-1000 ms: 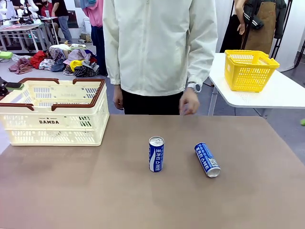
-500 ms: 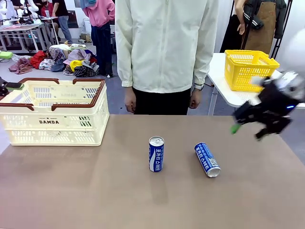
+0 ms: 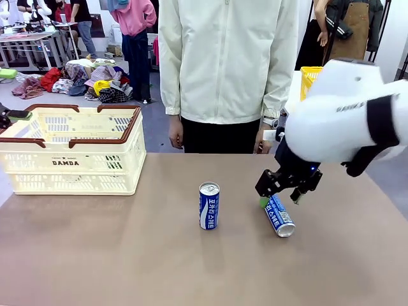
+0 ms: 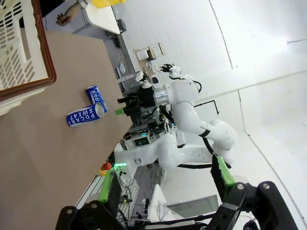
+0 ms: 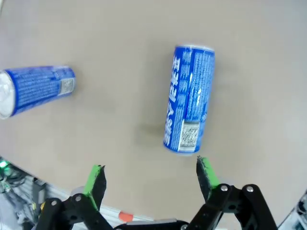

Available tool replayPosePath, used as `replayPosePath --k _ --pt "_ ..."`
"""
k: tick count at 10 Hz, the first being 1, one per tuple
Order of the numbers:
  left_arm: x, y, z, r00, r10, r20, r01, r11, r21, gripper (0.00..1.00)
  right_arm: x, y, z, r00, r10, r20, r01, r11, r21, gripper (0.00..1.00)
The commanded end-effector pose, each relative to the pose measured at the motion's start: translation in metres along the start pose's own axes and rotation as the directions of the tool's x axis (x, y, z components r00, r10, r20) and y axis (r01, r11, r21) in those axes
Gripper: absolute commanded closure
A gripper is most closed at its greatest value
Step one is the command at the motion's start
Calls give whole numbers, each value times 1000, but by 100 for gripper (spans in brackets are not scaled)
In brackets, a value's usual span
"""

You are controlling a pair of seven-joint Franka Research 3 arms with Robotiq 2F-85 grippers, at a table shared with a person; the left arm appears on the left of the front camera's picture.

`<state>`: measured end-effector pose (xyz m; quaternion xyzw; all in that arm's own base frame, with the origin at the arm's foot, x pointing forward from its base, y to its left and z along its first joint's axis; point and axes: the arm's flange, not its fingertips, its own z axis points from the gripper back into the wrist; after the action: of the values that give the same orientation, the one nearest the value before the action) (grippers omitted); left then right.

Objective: Place the drinks into the Shopping basket.
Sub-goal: Pick up one drink and place it into the Shopping basket.

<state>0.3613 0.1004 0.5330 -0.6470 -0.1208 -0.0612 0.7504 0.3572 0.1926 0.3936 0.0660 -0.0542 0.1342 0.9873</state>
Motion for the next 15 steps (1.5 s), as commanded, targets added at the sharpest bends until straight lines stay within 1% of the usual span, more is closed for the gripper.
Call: replayPosePath --k 1,2,3,4,5,6,7,9,12,15 --pt "-2 -1 0 1000 -7 2 7 1000 -15 0 17 -2 -3 997 2 83 2 999 -39 0" --pt "-2 -1 0 1000 -7 2 7 1000 -15 0 0 0 0 1000 0 0 0 1000 0 0" --pt "-2 -1 0 1000 -7 2 7 1000 -15 0 0 0 0 1000 0 0 0 1000 0 0" --pt "-2 -1 0 1000 -7 2 7 1000 -15 0 7 -4 -6 999 17 28 -17 1000 -18 0" --pt "-2 -1 0 1000 -7 2 7 1000 -15 0 16 -6 -22 1000 16 22 -15 999 -36 0" --pt "-2 -1 0 1000 -7 2 7 1000 -15 0 24 -10 -43 999 -17 35 21 993 -118 0" --pt "-2 -1 0 1000 -7 2 7 1000 -15 0 31 -14 -63 1000 -26 5 26 992 -122 0" --pt "-2 -1 0 1000 -7 2 7 1000 -15 0 37 -20 -82 996 -88 4 87 975 -204 0" --pt "-2 -1 0 1000 -7 2 7 1000 -15 0 47 -24 -108 994 -109 -26 100 966 -238 0" --pt "-2 -1 0 1000 -7 2 7 1000 -15 0 54 -21 -113 994 -105 -17 99 969 -228 0"
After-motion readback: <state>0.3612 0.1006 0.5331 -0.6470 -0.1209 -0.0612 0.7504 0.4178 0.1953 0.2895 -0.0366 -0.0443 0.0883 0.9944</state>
